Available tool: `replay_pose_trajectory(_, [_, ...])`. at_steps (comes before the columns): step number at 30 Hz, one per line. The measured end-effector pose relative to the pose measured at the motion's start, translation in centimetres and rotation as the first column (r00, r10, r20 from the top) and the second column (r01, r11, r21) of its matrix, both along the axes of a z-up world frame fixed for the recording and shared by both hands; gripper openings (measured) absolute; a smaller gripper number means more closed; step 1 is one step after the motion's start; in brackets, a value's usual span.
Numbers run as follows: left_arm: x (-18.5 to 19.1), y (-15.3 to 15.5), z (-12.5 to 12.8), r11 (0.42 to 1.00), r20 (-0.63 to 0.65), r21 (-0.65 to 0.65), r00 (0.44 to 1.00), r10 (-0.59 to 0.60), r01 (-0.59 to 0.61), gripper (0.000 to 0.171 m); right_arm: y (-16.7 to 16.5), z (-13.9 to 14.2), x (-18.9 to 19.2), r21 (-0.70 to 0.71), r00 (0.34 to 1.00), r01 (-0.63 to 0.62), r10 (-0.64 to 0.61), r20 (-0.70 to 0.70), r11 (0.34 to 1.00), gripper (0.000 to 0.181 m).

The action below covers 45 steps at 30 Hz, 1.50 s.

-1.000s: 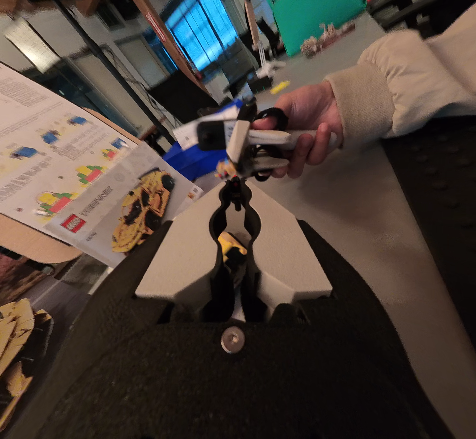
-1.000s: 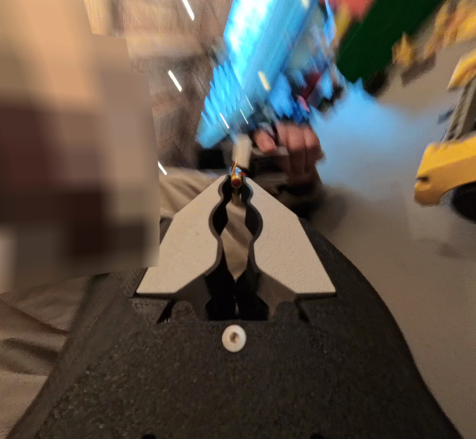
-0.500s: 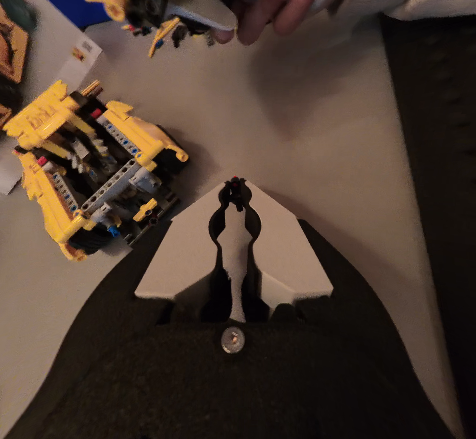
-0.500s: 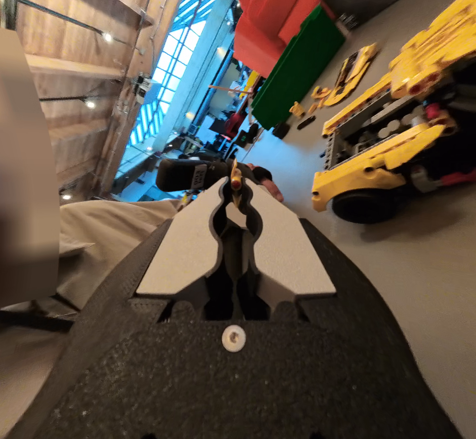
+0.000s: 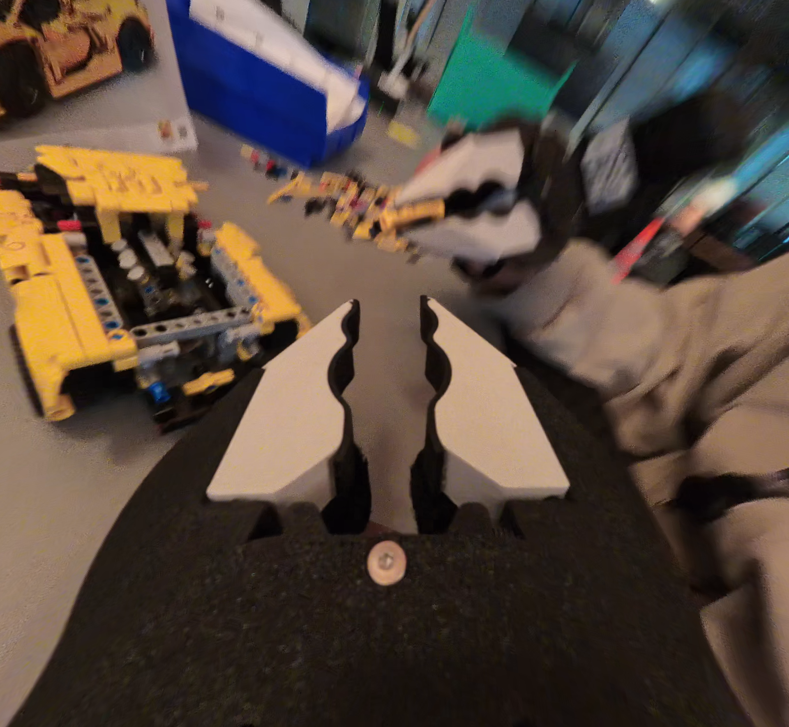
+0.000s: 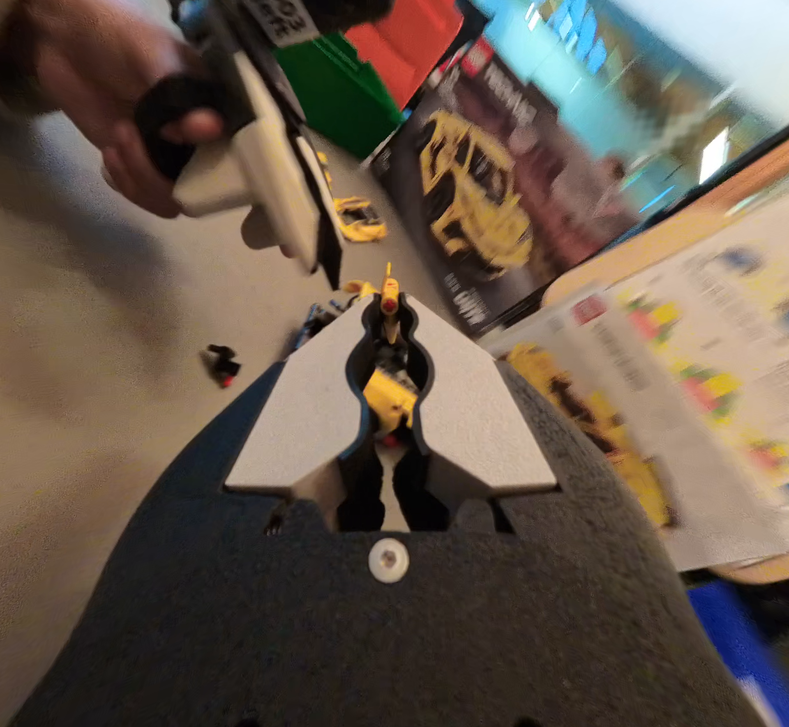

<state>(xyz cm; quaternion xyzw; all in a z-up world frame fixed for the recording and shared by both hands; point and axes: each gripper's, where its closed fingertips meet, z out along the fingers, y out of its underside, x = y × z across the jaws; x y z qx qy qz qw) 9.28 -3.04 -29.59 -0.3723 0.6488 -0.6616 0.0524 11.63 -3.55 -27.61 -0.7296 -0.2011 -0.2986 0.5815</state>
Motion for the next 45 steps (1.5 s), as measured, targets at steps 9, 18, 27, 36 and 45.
replay_pose_trajectory(9, [-2.7, -1.5, 3.7, 0.886, -0.086, -0.411, 0.959, -0.271, 0.214, 0.038, 0.7, 1.8, -4.1, 0.106, 0.981, -0.145, 0.129, 0.146, 0.984, 0.005])
replay_pose_trajectory(18, [-2.9, -1.6, 3.8, 0.873, -0.067, -0.426, 0.954, -0.291, 0.237, 0.033, 0.9, 1.4, -5.2, 0.108, 0.979, -0.193, 0.185, 0.083, 0.975, 0.006])
replay_pose_trajectory(27, [-1.0, 1.5, 4.9, 0.997, 0.349, 0.010, 0.935, 0.068, -0.076, 0.029, 0.1, 2.1, -3.5, 0.200, 0.503, -0.205, 0.278, -0.818, 0.958, 0.039])
replay_pose_trajectory(36, [-2.8, -0.9, 5.0, 0.987, 0.548, 0.136, 0.836, -0.004, -0.085, 0.029, -0.4, 2.8, -5.0, 0.432, -0.350, -0.363, 0.309, -0.884, 0.825, 0.015])
replay_pose_trajectory(45, [-2.2, -0.6, 4.6, 0.997, 0.420, 0.055, 0.908, 0.018, -0.046, 0.023, -0.2, 2.1, -4.0, 0.349, -0.165, -0.324, 0.311, -0.936, 0.879, 0.000])
